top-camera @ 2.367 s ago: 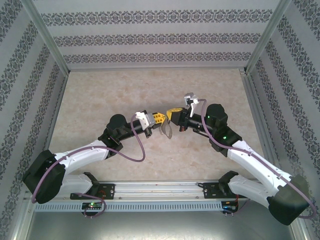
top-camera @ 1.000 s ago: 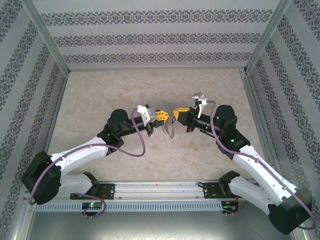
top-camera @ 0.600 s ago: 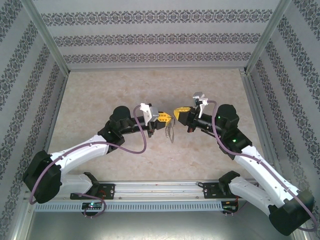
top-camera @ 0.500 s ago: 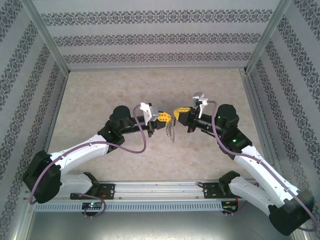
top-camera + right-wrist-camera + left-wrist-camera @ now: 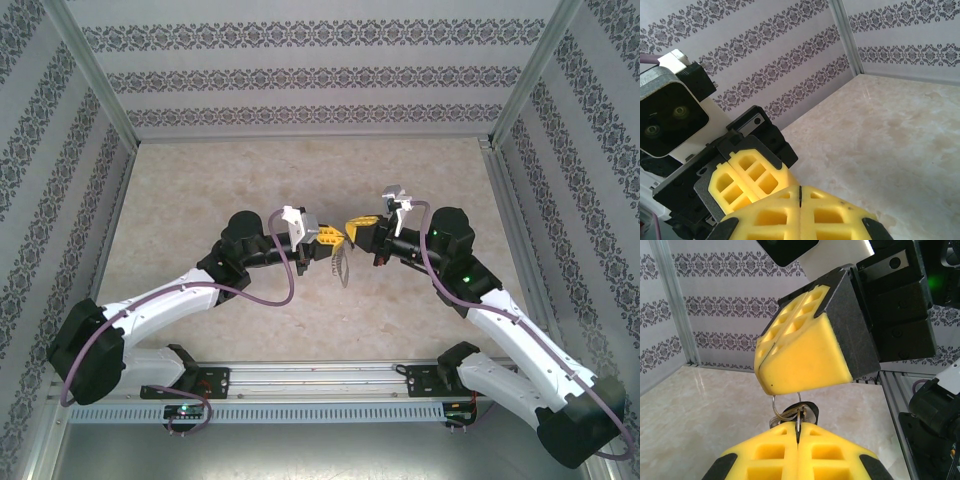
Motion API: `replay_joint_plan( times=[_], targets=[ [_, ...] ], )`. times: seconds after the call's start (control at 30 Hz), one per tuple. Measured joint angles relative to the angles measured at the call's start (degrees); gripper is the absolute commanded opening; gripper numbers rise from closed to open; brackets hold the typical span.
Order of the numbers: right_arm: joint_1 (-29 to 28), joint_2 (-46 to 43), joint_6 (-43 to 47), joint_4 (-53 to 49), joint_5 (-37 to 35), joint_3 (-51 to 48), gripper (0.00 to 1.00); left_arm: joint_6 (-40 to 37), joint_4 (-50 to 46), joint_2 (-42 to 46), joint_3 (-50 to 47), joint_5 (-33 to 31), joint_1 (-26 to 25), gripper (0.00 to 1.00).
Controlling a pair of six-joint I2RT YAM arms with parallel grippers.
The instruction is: Put the keys on the keyring
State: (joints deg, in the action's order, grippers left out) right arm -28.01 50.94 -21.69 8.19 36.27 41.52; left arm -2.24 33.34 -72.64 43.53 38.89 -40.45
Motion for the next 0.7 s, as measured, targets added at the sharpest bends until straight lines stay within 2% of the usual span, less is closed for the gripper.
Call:
replay_joint_plan(
  times=[0.37,0.7],
  targets=[
    [0.6,-5.9,1.1,-2.9,-3.3,0.0,0.0,0.0,0.0,-0.1,0.0,-0.1,0.0,0.0],
    [0.5,-3.6,1.1,-4.0,-1.6,0.0,0.0,0.0,0.0,-0.1,0.0,-0.1,0.0,0.0]
  ],
)
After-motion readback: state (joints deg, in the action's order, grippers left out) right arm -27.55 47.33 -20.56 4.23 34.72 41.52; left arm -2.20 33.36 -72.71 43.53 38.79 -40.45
